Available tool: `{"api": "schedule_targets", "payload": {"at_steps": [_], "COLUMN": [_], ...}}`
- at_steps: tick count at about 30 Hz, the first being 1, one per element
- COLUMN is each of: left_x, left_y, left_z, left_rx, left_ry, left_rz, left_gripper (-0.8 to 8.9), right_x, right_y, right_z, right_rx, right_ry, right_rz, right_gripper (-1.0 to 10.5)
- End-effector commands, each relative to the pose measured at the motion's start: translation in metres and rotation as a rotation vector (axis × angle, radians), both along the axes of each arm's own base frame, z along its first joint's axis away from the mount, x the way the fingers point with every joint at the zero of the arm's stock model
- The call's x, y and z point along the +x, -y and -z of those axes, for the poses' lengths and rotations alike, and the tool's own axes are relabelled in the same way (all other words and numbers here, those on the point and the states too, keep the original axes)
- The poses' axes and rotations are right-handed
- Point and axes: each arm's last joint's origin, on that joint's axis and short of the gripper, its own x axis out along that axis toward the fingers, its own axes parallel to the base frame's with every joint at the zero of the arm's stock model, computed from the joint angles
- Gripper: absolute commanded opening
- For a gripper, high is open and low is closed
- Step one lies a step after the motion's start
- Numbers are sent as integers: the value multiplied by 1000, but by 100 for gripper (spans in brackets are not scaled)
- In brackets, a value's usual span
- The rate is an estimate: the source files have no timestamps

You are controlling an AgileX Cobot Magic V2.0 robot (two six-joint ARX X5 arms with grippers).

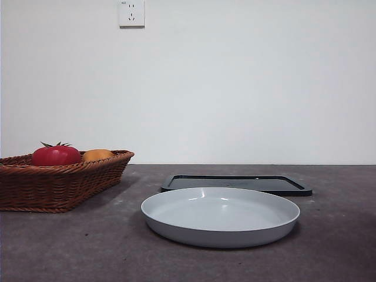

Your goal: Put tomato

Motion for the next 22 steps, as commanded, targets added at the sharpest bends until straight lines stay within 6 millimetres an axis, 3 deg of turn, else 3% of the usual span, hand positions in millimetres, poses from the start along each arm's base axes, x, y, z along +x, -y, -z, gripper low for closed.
{"api": "schedule_targets", "payload": {"at_steps": [1,5,11,22], "left_x": [1,0,-5,-17], "left_y": [0,0,0,0], "left_z": [7,3,-23,-104], "left_rx": [11,12,13,-67], "left_ry": [-25,-14,64,146], "left_rz": [-3,-3,-4,-10], "left_gripper": [15,15,15,15], "right_x": [0,1,-5,-8], "right_y": [0,-2,-1,-3], "right_z": [1,-7,-31,-111], "right_rx": [55,102,201,271], "right_ry": [7,67,117,101], "right_rz": [-2,-67,-26,-70], "right_gripper": [9,10,9,9]}}
